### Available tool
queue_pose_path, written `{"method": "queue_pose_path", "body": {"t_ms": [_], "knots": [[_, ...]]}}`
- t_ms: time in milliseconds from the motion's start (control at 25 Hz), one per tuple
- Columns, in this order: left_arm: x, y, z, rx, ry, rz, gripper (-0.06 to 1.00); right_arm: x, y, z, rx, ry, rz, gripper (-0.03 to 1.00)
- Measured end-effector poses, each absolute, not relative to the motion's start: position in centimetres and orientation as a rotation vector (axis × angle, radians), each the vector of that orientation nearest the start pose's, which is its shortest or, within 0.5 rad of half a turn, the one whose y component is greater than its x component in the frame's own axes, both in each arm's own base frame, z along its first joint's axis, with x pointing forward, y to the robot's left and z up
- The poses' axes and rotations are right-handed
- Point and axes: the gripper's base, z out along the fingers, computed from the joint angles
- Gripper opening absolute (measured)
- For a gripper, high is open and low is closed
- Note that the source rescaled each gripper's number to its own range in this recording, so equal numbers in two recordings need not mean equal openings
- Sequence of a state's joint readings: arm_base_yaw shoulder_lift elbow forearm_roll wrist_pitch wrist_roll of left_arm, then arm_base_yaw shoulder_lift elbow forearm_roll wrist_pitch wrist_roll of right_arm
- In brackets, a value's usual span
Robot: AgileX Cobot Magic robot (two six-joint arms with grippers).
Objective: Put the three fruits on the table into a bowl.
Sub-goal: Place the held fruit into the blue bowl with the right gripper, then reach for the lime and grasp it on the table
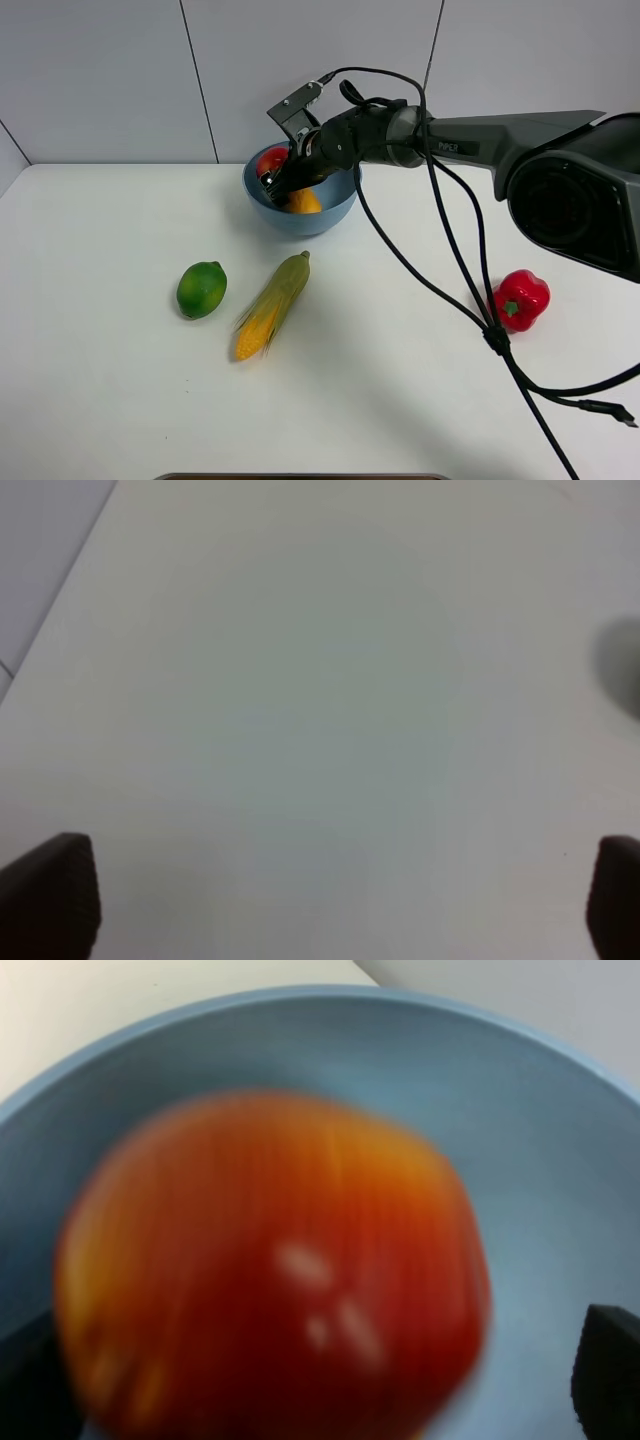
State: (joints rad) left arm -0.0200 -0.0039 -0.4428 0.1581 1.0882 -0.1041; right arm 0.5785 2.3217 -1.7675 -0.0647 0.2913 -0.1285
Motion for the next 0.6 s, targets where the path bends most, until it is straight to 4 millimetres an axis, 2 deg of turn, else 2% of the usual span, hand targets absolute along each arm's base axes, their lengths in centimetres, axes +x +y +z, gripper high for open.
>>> {"method": "queue_pose_path", "body": {"t_ms": [320,400,600], "knots": [[-0.1,1.3,26.0,-0.094,2.114,0.118,1.00,43.2,28.7,15.2,-0.887,2.175,0.169,0.99],[-0.1,1.3,26.0,-0.094,2.114,0.118,1.00,43.0,28.6,16.4,-0.885,2.170,0.168,1.00],[-0.1,1.3,26.0,-0.094,2.114,0.118,1.00,42.2,28.0,21.7,-0.834,2.112,0.178,1.00]]}}
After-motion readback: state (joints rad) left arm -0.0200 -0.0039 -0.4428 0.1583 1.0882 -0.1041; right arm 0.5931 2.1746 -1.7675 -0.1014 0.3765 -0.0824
